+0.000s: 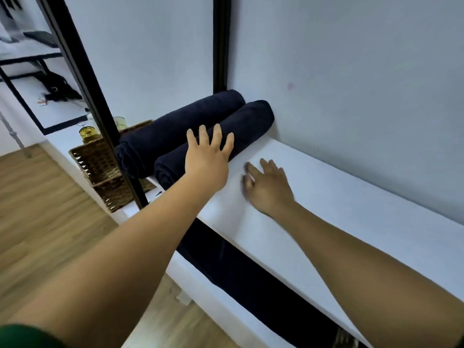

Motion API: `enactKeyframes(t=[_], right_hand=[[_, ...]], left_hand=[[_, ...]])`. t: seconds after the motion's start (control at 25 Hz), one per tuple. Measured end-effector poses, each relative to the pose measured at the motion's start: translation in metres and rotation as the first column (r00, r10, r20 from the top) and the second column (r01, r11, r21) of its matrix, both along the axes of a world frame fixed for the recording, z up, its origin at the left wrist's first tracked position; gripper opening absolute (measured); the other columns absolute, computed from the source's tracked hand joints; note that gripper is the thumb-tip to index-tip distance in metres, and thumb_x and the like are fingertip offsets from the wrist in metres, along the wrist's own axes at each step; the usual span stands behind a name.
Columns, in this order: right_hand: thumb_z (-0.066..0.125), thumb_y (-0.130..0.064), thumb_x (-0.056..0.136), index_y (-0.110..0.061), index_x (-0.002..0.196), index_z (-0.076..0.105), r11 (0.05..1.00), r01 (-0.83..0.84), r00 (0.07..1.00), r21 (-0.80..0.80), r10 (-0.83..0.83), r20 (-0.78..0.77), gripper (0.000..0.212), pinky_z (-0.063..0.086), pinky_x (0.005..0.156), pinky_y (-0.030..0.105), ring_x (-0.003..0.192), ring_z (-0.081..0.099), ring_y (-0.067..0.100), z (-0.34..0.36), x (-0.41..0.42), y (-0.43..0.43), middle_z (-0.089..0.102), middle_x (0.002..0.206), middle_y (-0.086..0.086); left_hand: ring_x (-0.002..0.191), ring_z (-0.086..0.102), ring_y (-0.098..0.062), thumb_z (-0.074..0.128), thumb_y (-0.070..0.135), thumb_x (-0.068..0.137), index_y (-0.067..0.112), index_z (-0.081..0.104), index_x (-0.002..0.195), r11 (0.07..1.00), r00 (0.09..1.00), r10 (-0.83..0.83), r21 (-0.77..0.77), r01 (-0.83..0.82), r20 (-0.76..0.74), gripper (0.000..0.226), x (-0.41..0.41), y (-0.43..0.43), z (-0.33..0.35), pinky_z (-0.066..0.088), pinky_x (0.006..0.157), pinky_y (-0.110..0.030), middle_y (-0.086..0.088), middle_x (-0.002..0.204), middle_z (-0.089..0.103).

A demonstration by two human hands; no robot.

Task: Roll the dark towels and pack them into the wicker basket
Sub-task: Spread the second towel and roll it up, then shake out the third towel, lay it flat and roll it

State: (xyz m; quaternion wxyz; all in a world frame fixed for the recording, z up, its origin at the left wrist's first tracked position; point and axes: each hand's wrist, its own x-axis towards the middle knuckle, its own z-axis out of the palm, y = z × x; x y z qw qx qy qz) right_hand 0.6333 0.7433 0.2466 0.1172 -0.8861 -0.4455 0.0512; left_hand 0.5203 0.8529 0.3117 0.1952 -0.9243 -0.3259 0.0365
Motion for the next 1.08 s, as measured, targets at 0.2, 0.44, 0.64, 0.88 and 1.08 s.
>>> enactKeyframes(t=[0.2,0.44,0.64,0.88,1.08], right_hand=[[0.025,-0.048,0.103,-0.029,0.158,0.016,0.997,0.024,0.999,-0.073,-0.021,0.037,0.059,0.006,0.121,0.055,0.154,0.000,0.027,0.014,-0.043,-0.085,0.006,0.168,0.006],[0.035,-0.043,0.104,-0.022,0.153,0.035,0.999,-0.002,0.994,0.049,-0.004,0.106,0.054,0.009,0.124,0.050,0.153,0.015,0.030,-0.003,-0.101,-0.166,0.024,0.164,0.012],[0.062,-0.017,0.092,-0.017,0.118,0.070,0.944,-0.085,0.935,0.318,0.186,-0.301,0.027,0.044,0.110,0.038,0.138,0.046,0.018,-0.114,-0.200,-0.213,0.057,0.141,0.000],[0.058,-0.027,0.098,-0.017,0.142,0.050,0.900,0.373,0.820,-0.226,-0.433,-0.374,0.046,0.040,0.100,0.031,0.139,0.042,0.025,-0.248,-0.143,-0.220,0.044,0.150,0.006],[0.043,-0.039,0.104,-0.029,0.160,0.003,0.762,0.167,0.920,-0.626,-0.348,-0.178,0.069,0.028,0.118,0.048,0.152,0.008,0.035,-0.312,-0.118,-0.211,0.003,0.167,0.009]], left_hand=[[0.153,-0.006,-0.028,0.022,0.047,0.105,0.016,0.011,0.158,0.896,0.943,-0.227,-0.326,0.300,0.244,0.063,-0.019,-0.074,-0.028,0.000,0.121,-0.053,-0.008,0.167,0.002],[0.154,0.000,-0.018,0.017,0.053,0.100,0.025,0.025,0.157,0.852,0.818,-0.107,-0.372,0.368,0.564,0.064,-0.098,-0.137,-0.093,0.001,0.123,-0.047,0.001,0.166,0.014],[0.151,0.020,-0.025,0.041,0.044,0.101,0.024,0.024,0.156,0.777,0.907,0.087,-0.597,0.197,0.413,0.062,-0.177,-0.159,-0.189,0.021,0.121,-0.049,-0.003,0.167,0.009],[0.153,-0.005,-0.028,0.035,0.047,0.103,0.025,0.008,0.159,0.708,0.986,-0.163,-0.700,0.092,-0.036,0.065,-0.182,-0.129,-0.311,0.008,0.122,-0.055,-0.003,0.167,-0.007],[0.152,-0.011,-0.029,0.027,0.051,0.104,0.029,-0.001,0.159,0.702,0.956,-0.269,-0.703,0.112,-0.116,0.065,-0.128,-0.081,-0.374,0.000,0.120,-0.058,0.001,0.167,-0.008]])
